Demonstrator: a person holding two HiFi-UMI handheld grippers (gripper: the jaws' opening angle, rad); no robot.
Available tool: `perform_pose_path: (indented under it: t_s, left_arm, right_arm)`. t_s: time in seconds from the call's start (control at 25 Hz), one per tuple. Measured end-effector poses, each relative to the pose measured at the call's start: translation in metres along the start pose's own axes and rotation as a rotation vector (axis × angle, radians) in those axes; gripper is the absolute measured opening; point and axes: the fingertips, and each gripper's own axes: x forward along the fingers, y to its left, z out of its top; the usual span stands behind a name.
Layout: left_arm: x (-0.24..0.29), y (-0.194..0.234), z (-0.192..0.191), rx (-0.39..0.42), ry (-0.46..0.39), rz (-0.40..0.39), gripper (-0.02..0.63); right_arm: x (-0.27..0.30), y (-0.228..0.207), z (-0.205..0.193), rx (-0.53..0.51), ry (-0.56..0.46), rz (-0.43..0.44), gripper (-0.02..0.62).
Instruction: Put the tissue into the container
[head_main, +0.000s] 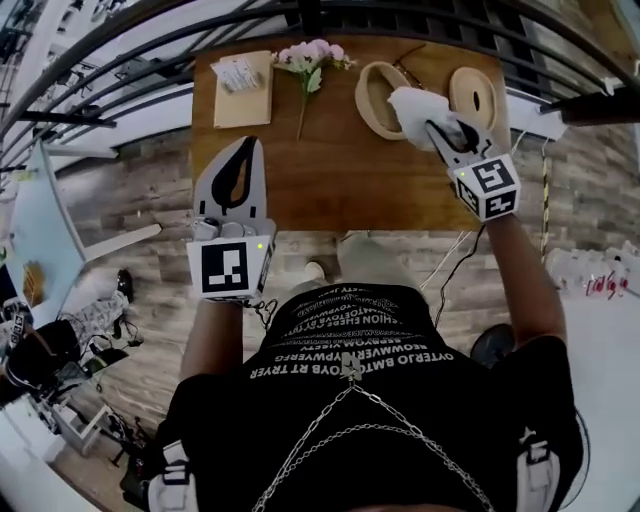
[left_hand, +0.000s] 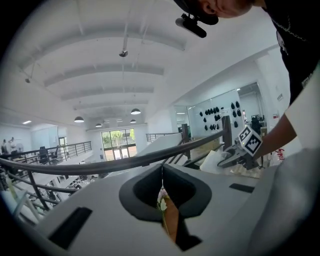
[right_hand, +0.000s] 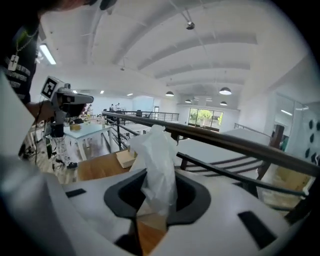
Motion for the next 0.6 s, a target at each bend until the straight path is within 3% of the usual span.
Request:
perform_pose_path:
  t_s: [0.16, 0.6]
  left_arm:
    - [0.016, 0.001, -0.01, -0.007, 0.02, 0.002, 0.029]
    - [0.028, -0.009, -0.04, -0.03, 0.099, 0.032, 0.029]
  right_arm:
    - [0.055, -0.021, -0.048, 0.105, 0.058, -0.039, 0.114]
    - [0.158, -0.033, -0.134, 0.189, 0.26, -0.007, 0.112]
